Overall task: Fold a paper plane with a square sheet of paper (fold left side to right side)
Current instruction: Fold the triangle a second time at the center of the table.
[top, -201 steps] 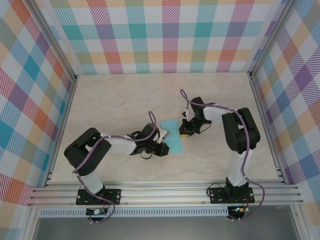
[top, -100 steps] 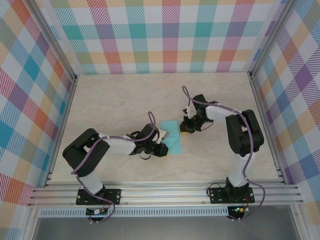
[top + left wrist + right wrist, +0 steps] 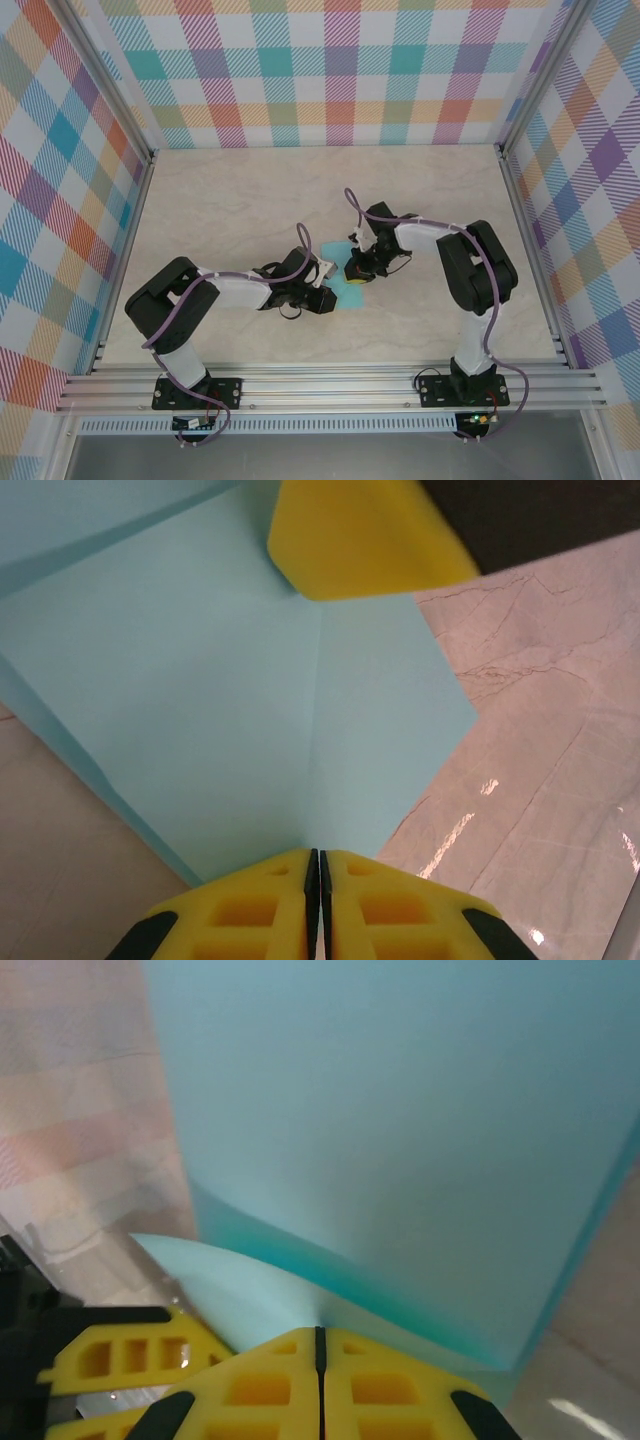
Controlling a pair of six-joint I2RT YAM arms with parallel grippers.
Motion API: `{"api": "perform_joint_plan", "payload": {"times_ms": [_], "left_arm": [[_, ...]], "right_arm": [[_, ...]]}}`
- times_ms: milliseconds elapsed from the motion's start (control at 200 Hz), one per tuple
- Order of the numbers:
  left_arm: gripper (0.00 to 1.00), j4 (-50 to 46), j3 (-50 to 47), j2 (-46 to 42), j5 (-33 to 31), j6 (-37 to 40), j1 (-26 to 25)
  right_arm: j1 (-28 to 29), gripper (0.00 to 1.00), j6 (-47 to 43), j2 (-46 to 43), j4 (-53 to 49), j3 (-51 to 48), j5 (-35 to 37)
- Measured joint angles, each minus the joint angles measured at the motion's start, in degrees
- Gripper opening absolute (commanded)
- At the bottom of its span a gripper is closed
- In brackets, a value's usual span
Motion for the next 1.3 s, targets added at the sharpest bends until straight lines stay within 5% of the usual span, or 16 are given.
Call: {"api": "perform_joint_plan", "payload": {"times_ms": [795, 935, 1170, 1300], "left_arm": [[0.14, -1.42, -6.86, -7.26, -0.52, -0.70, 0.00], [0.17, -5.95, -8.04, -11.08, -1.64, -1.42, 0.59], [0.49, -8.87, -7.72, -19.52, -2.23, -3.17, 5.49], [0.54, -7.61, -6.03, -18.80, -1.97, -4.57, 6.86]], "right_arm": [[0.11, 0.07, -0.09, 2.51, -3.52, 2.97, 0.13], [-0.28, 0.23, 0.24, 1.90, -2.49, 2.95, -0.02], [-4.61, 0.54, 0.57, -9.42, 1.11, 0.37, 2.45], [-6.86, 0.62, 0.15, -14.19, 3.50, -1.86, 3.04]]}}
